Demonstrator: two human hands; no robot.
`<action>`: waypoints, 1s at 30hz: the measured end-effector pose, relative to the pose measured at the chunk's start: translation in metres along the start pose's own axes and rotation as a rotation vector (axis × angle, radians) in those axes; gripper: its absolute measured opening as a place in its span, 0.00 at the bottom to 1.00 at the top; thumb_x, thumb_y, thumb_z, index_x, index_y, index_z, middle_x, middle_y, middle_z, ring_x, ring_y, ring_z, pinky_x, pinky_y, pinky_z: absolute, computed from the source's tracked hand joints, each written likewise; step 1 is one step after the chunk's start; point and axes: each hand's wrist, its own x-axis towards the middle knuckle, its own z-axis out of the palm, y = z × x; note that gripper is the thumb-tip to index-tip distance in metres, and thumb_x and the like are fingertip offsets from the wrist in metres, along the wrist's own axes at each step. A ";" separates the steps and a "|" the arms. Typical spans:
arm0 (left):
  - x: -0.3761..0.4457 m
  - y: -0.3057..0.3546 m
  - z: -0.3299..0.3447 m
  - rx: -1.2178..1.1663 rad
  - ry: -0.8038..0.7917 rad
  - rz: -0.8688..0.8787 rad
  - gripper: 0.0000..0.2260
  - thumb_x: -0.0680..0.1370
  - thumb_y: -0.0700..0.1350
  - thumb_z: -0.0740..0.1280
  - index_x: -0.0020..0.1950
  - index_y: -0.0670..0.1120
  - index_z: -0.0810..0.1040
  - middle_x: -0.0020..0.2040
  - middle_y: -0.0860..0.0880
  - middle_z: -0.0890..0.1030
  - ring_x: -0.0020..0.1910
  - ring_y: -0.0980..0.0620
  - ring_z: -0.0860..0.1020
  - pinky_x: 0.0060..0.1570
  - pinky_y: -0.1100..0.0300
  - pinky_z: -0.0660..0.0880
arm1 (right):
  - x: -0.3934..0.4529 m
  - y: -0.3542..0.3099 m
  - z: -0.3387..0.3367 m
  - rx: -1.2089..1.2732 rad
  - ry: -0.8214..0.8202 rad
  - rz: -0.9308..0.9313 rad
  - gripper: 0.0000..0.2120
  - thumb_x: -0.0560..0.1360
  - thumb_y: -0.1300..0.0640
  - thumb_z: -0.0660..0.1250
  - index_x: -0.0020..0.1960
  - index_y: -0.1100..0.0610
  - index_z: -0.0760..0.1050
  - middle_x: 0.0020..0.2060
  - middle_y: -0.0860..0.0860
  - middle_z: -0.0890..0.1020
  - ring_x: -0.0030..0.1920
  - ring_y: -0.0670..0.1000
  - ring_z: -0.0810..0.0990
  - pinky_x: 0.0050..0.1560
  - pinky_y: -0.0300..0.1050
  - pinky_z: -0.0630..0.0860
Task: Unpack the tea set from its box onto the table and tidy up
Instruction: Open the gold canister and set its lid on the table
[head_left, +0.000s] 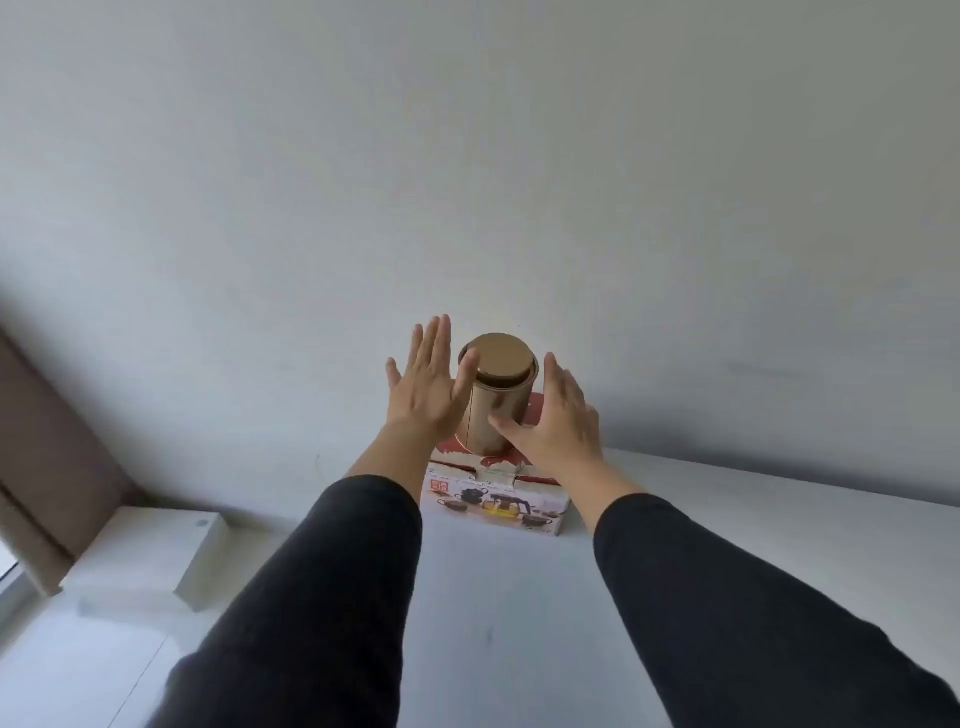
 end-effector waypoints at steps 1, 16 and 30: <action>0.003 -0.001 0.002 -0.008 -0.024 0.018 0.29 0.80 0.61 0.42 0.79 0.51 0.43 0.79 0.54 0.45 0.78 0.55 0.40 0.75 0.44 0.39 | 0.004 0.000 0.003 0.008 0.003 0.013 0.50 0.69 0.33 0.66 0.78 0.55 0.44 0.77 0.52 0.55 0.78 0.52 0.52 0.75 0.57 0.56; 0.007 0.013 0.018 -0.163 -0.078 0.119 0.38 0.72 0.66 0.34 0.75 0.46 0.57 0.69 0.48 0.73 0.69 0.48 0.70 0.74 0.44 0.52 | 0.007 0.009 0.006 0.119 0.064 -0.002 0.45 0.65 0.40 0.75 0.73 0.57 0.59 0.65 0.52 0.76 0.64 0.57 0.75 0.62 0.50 0.72; -0.061 0.194 0.073 -0.152 -0.099 0.289 0.38 0.72 0.66 0.34 0.73 0.47 0.58 0.70 0.50 0.71 0.68 0.47 0.70 0.73 0.42 0.49 | -0.078 0.142 -0.136 0.120 0.195 0.020 0.42 0.67 0.44 0.75 0.73 0.54 0.60 0.67 0.49 0.74 0.66 0.53 0.72 0.62 0.47 0.67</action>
